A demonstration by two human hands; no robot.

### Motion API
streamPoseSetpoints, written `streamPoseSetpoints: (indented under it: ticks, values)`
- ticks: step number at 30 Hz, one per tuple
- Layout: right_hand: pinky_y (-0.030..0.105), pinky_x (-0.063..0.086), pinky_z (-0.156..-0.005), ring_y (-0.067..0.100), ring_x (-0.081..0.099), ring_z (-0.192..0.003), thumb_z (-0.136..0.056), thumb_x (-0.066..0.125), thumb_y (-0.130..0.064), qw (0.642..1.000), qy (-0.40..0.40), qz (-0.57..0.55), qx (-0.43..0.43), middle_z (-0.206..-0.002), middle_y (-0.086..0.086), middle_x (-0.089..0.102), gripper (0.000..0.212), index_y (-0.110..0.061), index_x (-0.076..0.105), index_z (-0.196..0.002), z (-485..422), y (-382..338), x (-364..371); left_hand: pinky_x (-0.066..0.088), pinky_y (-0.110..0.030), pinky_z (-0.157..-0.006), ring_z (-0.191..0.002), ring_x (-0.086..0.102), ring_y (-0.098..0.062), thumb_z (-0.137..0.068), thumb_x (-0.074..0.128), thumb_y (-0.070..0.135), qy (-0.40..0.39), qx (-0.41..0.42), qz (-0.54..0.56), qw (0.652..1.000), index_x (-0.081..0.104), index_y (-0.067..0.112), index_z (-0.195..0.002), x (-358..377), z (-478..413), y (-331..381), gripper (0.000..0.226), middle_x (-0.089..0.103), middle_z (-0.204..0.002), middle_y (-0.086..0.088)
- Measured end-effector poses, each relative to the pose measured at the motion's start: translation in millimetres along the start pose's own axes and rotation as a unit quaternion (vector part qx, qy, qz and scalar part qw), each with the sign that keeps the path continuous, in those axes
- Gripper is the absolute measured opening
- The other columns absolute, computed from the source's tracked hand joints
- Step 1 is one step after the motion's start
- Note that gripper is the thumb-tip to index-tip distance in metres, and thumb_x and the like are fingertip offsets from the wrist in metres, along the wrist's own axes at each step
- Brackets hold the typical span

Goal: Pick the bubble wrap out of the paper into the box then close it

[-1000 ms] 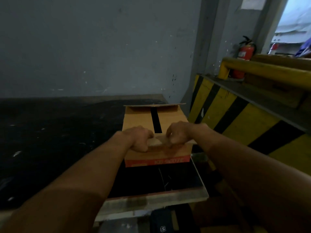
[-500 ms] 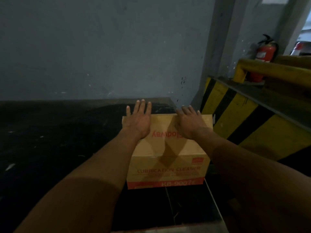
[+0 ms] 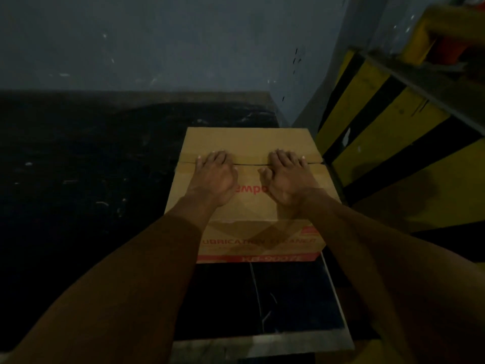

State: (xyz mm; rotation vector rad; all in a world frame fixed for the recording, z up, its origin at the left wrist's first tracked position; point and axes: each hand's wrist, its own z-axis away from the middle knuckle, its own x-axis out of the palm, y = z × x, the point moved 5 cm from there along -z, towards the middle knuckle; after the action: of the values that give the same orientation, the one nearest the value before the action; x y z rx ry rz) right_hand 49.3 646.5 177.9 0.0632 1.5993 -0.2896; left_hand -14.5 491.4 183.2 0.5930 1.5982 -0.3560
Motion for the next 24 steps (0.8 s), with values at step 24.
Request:
streamPoseSetpoints:
  ticks: [24]
  values:
    - [0.046, 0.0, -0.118, 0.028, -0.003, -0.149, -0.102, 0.018, -0.047, 0.999, -0.045, -0.027, 0.006, -0.162, 0.005, -0.001, 0.063, -0.012, 0.006, -0.153, 42.1, -9.5, -6.7, 0.007, -0.047, -0.119, -0.147, 0.003, -0.027, -0.103, 0.018, 0.034, -0.078, -0.033, 0.024, 0.996, 0.006, 0.006, -0.151, -3.1, 44.9, 22.4, 0.058, 0.003, -0.16, -0.012]
